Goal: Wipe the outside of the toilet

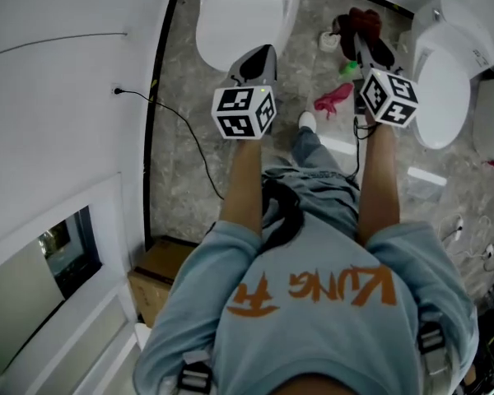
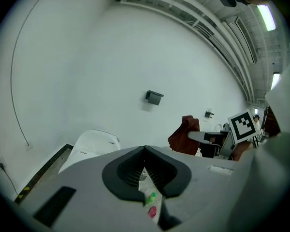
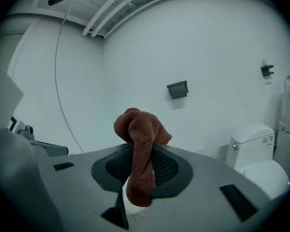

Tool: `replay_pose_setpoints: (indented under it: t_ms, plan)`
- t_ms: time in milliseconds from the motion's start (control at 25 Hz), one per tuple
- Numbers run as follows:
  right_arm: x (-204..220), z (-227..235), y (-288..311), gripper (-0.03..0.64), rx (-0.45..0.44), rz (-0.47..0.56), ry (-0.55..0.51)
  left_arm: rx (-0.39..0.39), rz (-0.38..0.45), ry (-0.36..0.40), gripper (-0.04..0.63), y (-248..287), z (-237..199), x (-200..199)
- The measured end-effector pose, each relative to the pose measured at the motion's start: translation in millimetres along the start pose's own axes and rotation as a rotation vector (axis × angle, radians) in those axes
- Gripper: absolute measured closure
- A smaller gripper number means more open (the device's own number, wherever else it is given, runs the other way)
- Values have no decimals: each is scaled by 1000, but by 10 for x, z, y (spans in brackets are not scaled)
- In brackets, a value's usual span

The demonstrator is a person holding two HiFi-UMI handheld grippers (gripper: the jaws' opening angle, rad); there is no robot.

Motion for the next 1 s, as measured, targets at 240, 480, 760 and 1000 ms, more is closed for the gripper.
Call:
replay_pose_setpoints:
  t_ms: [240,480,760,1000]
  plan:
    - [165,102,289,528,-20,-54,3,-25,-58,-50,594,292,-124,140]
    - [692,143,613,528,-16,-160,25,-82,-183,-96,593,555,-414,622]
    - [1468,176,821,528,-34,-293,47,-104,-292,-146,592,898,-557,1229]
    - [1988,305,945,528,-58,-355,45,-91,-343,-157,594,1152,-517,1649]
Point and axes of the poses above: the fingertips, and each gripper's own axes: y forward along the fingers, z to its right, x out of its underside, the point moved 2 cm from there along -y, backward along the fingers, and after that the axes turned 6 degrees about -x, right-handed, at the moved point
